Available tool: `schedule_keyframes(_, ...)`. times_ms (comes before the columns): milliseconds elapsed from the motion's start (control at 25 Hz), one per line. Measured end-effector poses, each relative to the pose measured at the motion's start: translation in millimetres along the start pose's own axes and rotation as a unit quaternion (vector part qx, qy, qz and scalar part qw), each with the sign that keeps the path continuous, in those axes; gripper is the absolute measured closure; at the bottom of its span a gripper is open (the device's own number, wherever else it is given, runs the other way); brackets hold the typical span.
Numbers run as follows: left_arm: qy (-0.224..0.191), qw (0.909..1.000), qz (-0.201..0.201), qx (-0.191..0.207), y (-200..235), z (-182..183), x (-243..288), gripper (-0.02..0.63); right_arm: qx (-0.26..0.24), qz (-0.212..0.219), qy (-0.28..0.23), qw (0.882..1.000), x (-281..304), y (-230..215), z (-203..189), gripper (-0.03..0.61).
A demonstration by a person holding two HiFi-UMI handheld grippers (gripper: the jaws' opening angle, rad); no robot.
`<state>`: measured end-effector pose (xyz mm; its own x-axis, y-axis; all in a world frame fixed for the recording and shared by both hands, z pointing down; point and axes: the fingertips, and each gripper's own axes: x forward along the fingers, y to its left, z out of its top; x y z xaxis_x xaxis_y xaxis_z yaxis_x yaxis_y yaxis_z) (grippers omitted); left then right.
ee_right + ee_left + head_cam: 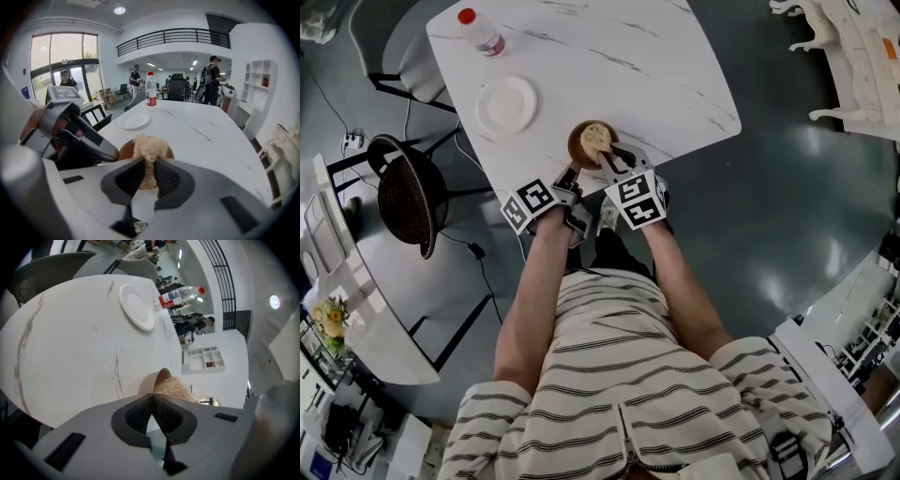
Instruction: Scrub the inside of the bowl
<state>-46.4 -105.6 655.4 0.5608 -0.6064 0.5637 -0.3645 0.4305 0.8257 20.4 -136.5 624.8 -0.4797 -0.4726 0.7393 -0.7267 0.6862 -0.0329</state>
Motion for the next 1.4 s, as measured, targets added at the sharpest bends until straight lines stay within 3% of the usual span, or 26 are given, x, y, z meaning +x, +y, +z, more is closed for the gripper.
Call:
schedule_keyframes(560, 0.008, 0.9999, -0.002, 0.007, -1, -5, -1, 0.606, 0.008, -0.026, -0.015, 1.000, 10, -15, 17, 0.508)
schedule_keyframes(1400, 0.011, 0.9998, 0.000, 0.016, -2, -4, -2, 0.606, 0.017, -0.003, -0.026, 1.000, 23, 12, 29, 0.508)
